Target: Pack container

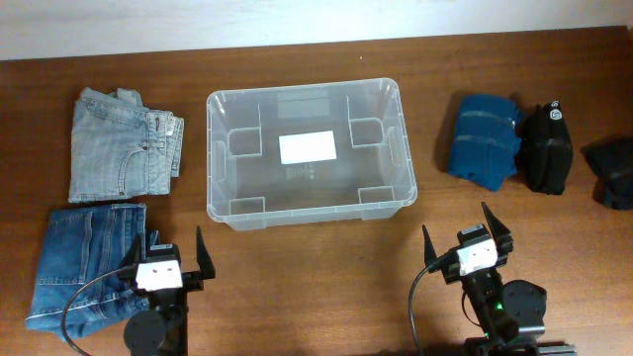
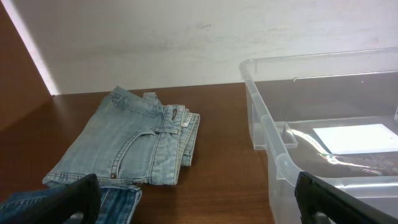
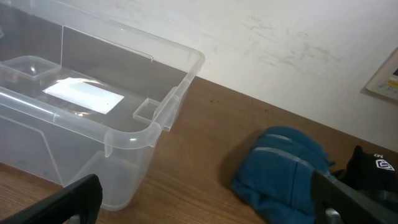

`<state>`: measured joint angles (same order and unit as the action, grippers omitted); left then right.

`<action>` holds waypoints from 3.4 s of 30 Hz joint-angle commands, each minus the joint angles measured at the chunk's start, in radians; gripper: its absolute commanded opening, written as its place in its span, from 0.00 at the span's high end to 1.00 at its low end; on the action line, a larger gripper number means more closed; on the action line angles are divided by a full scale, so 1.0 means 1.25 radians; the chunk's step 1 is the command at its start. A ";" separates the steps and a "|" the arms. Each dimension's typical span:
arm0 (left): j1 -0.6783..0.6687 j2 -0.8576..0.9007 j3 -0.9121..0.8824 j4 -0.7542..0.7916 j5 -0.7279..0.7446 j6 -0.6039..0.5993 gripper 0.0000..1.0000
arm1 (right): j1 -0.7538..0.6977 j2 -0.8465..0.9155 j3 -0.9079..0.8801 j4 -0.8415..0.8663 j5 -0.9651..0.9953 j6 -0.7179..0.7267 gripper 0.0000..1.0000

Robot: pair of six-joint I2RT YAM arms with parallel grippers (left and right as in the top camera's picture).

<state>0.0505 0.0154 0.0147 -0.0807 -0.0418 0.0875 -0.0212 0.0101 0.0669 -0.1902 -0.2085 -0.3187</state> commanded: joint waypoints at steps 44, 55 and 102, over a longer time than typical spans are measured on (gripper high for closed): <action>-0.002 -0.008 -0.004 0.072 -0.005 -0.035 0.00 | -0.006 -0.005 -0.006 -0.002 0.002 -0.002 0.02; 0.000 0.235 0.372 -0.095 -0.006 -0.121 0.00 | -0.006 -0.005 -0.006 -0.002 0.002 -0.002 0.02; 0.409 1.754 1.439 -0.389 0.392 0.104 0.00 | -0.006 -0.005 -0.006 -0.002 0.002 -0.002 0.02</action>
<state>0.5762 2.1689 1.7714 -0.5804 0.4213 0.1143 -0.0212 0.0101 0.0650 -0.1867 -0.2085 -0.3183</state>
